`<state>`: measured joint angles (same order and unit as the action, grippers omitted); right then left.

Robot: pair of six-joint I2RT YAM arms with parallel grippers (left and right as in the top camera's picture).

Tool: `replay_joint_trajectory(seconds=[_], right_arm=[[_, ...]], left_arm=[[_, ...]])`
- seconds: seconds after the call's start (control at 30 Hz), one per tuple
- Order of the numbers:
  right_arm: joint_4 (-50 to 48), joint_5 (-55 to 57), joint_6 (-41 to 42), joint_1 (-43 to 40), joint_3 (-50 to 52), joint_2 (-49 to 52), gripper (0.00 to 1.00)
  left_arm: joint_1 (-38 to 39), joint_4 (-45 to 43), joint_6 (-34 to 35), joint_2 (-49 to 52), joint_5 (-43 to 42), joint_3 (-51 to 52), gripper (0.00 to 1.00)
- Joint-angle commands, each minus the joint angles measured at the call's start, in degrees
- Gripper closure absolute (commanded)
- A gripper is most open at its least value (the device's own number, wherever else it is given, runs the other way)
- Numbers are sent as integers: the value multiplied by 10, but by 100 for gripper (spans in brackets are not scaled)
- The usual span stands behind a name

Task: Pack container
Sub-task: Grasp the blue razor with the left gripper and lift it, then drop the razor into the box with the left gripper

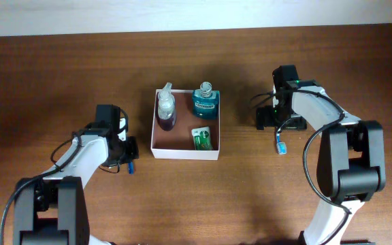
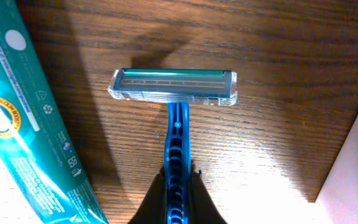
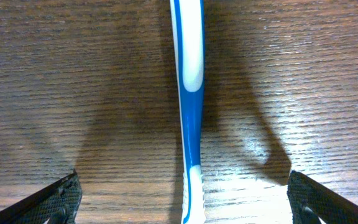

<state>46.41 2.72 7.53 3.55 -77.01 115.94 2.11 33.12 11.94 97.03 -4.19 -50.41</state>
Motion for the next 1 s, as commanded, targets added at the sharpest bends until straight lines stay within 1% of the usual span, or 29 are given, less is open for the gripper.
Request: replay_joint_trajectory(seconds=[0.0, 0.17, 0.3, 0.4, 0.57, 0.67, 0.77, 0.87, 0.97], right_arm=[[2, 18, 0, 1, 20, 24, 1], [2, 18, 0, 1, 20, 24, 1], [2, 18, 0, 1, 20, 24, 1], [2, 18, 0, 1, 20, 24, 1], [2, 18, 0, 1, 20, 24, 1], [2, 18, 0, 1, 20, 24, 1], [2, 18, 0, 1, 20, 24, 1], [2, 18, 0, 1, 20, 24, 1], [2, 18, 0, 1, 20, 24, 1]], left_arm=[[1, 2, 0, 22, -6, 7, 100], [1, 24, 0, 19, -6, -9, 100], [1, 47, 1, 5, -6, -43, 100], [2, 75, 9, -19, -14, -83, 100], [20, 116, 22, -88, -57, -146, 100], [44, 118, 26, -131, -66, -157, 100], [87, 115, 30, -177, -66, -158, 100], [125, 114, 50, -197, -66, -158, 100], [162, 107, 52, -199, -65, -157, 100]])
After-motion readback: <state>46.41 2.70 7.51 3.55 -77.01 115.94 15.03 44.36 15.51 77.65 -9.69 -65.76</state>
